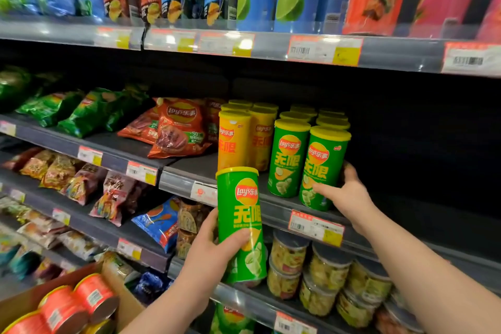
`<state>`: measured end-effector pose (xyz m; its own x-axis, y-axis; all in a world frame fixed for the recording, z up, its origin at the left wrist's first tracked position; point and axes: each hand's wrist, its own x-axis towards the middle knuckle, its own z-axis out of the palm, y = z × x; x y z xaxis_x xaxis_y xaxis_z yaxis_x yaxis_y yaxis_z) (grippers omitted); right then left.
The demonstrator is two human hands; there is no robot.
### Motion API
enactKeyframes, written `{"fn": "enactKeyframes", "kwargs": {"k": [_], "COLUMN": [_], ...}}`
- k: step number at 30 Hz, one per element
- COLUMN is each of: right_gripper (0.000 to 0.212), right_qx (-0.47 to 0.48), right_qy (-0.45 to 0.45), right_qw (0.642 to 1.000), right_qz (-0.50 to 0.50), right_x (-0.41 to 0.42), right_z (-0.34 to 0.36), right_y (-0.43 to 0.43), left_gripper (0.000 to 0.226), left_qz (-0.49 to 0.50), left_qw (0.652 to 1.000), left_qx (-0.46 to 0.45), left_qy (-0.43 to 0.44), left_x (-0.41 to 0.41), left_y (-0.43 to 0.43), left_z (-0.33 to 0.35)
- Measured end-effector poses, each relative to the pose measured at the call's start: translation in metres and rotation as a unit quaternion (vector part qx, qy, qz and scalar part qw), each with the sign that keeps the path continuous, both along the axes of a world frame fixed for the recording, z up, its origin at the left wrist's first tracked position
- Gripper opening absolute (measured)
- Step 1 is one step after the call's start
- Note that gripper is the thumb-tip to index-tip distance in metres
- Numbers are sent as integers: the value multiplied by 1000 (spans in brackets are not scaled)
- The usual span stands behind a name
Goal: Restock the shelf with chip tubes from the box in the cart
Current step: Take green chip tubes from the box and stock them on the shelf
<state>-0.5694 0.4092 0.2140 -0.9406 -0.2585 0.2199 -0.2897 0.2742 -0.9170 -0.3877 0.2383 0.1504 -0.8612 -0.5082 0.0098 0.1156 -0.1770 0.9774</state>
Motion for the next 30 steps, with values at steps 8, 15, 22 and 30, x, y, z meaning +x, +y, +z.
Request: {"fn": "enactKeyframes", "kwargs": {"k": [8,15,22,30], "right_gripper": [71,56,32,61], "right_qx": [19,38,36,-63], "right_qy": [-21,71,-96,-89], "right_qw": [1000,996,978,985], "right_qz": [9,-32,182,130], "right_x": [-6,1,31,11], "right_z": [-1,0,7,21], "right_y": [2,24,57,103], "left_gripper": [82,89,86,75], "left_qz": [-45,-98,-134,-118], "left_qw": [999,994,989,952], "left_qx": [-12,-38,-41,-277], "left_qy": [6,8,38,63], "left_x": [-13,-35,-70,-100], "left_y": [7,34,79,117], "left_z": [7,18,27,40]}}
